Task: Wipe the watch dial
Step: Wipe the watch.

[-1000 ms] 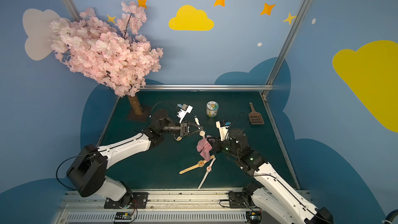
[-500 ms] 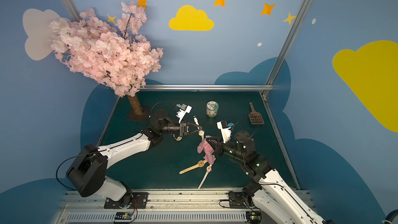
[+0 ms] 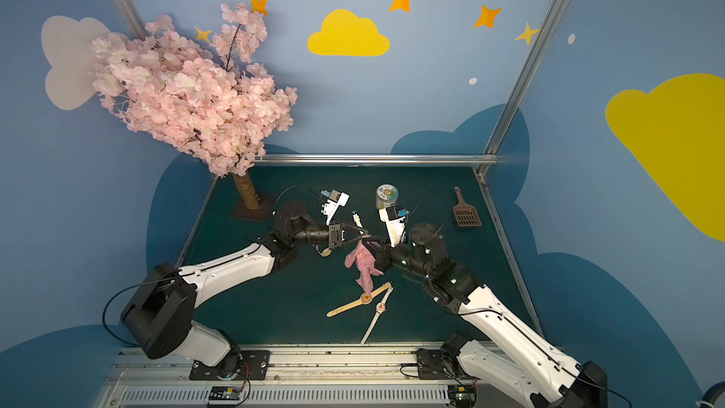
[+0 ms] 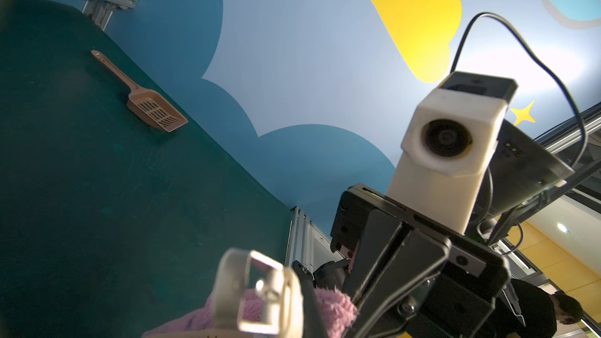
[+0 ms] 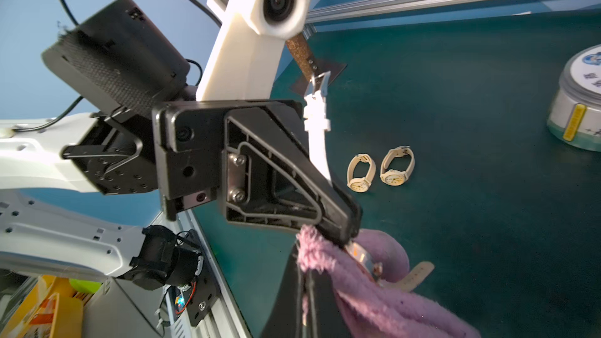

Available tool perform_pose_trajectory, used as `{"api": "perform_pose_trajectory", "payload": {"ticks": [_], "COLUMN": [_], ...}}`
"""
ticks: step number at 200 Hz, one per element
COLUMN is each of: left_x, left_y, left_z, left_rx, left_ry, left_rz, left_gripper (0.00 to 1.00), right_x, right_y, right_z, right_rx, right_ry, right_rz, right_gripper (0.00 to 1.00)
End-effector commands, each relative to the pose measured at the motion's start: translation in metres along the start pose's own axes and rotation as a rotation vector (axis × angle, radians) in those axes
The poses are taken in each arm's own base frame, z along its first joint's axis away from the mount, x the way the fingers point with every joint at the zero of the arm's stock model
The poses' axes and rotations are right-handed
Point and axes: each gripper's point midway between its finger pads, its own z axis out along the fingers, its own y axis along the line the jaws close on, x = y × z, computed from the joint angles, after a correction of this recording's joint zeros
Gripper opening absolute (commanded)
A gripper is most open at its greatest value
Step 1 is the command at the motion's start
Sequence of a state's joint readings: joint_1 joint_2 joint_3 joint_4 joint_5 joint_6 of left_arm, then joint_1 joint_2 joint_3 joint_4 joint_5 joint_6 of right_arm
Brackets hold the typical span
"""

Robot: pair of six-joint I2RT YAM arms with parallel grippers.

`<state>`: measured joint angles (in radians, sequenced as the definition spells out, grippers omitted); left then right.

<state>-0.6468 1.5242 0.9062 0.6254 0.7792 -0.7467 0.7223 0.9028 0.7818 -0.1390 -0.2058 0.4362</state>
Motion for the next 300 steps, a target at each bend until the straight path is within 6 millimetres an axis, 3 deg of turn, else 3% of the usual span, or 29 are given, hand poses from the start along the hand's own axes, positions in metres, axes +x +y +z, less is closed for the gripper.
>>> {"api": "perform_pose_trajectory", "payload": {"ticks": [1,60,99,146,180,217,233,260,300], "left_x": [0.002,0.001,0.001,0.0,0.002,0.002,0.002,0.002,0.002], "left_y": [-0.023,-0.023,-0.022,-0.021,-0.021,-0.022,-0.023,-0.026,-0.027], "left_z": [-0.004,-0.004,-0.006,-0.005,-0.005,-0.006,-0.007,-0.008,-0.01], "left_rx": [0.052,0.052,0.047,0.049,0.047,0.049,0.047,0.047,0.041], "left_ry": [0.017,0.014,0.011,0.013,0.018,0.02,0.018,0.018,0.018], "left_rz": [0.051,0.051,0.049,0.043,0.038,0.037,0.038,0.048,0.054], "left_gripper": [0.03,0.03,0.03,0.03,0.03,0.03,0.03,0.03,0.03], "right_x": [-0.005,0.013,0.012,0.0,-0.007,-0.015,-0.018,-0.013,-0.001], "right_y": [-0.03,-0.054,-0.058,-0.003,0.029,0.042,0.036,0.001,-0.042], "right_z": [-0.007,-0.024,-0.045,-0.051,-0.043,-0.024,-0.015,-0.003,-0.01], "right_rx": [0.175,0.289,0.334,0.055,-0.115,-0.185,-0.149,0.048,0.278], "right_ry": [-0.042,-0.04,-0.058,-0.084,-0.073,-0.071,-0.067,-0.023,0.005], "right_rz": [0.001,0.02,-0.011,-0.096,-0.119,-0.125,-0.117,-0.069,0.005], "right_gripper": [0.0,0.0,0.0,0.0,0.0,0.0,0.0,0.0,0.0]}}
